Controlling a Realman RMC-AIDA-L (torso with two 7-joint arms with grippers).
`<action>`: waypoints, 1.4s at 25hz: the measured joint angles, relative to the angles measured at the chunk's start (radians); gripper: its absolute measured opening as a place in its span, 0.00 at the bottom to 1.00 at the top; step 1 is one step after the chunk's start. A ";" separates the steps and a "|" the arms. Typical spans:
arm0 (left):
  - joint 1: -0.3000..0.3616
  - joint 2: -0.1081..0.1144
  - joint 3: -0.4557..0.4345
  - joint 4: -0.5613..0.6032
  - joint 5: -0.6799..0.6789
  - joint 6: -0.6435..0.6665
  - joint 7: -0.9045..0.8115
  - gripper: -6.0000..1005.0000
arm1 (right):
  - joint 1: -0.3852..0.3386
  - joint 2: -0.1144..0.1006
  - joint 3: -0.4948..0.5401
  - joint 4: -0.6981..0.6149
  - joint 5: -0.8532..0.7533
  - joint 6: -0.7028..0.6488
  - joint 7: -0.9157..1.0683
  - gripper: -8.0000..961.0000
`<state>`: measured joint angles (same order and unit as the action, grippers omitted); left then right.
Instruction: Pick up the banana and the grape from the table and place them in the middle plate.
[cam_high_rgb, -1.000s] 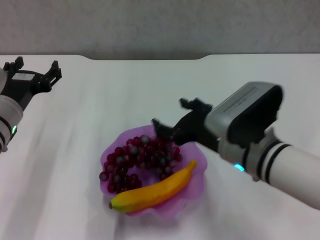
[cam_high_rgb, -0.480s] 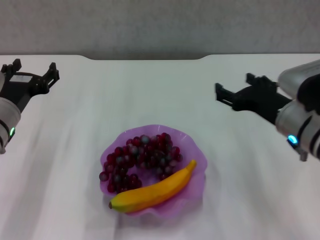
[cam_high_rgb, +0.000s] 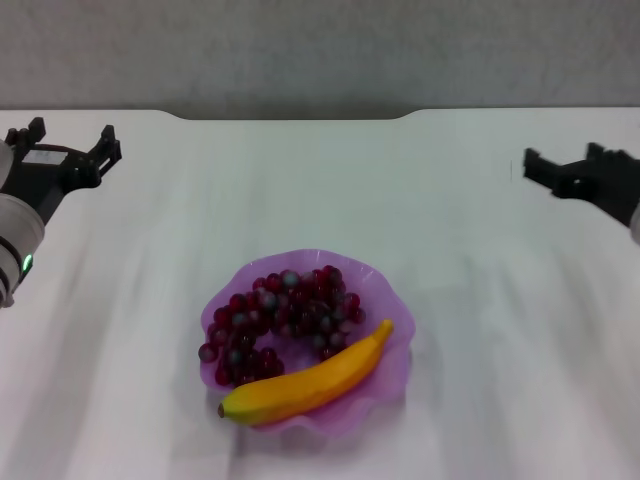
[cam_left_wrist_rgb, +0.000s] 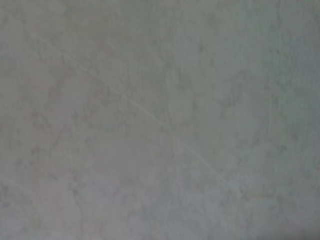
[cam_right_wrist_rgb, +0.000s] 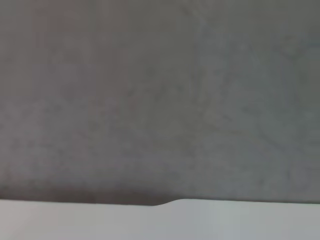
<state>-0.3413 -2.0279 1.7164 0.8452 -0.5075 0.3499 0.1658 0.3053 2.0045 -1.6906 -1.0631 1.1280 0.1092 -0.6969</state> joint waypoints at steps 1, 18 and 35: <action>0.000 0.000 0.000 0.000 0.000 0.000 0.000 0.89 | 0.001 0.000 0.007 0.008 0.000 -0.011 -0.001 0.92; -0.012 0.000 0.000 -0.034 -0.003 0.028 -0.006 0.89 | 0.046 0.002 -0.067 0.174 -0.005 -0.345 0.074 0.92; -0.024 0.000 0.000 -0.035 -0.003 0.029 -0.006 0.89 | 0.231 -0.004 0.052 0.469 -0.006 -0.306 0.136 0.92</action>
<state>-0.3650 -2.0278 1.7164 0.8102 -0.5108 0.3789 0.1594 0.5360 2.0006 -1.6384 -0.5945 1.1218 -0.1963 -0.5611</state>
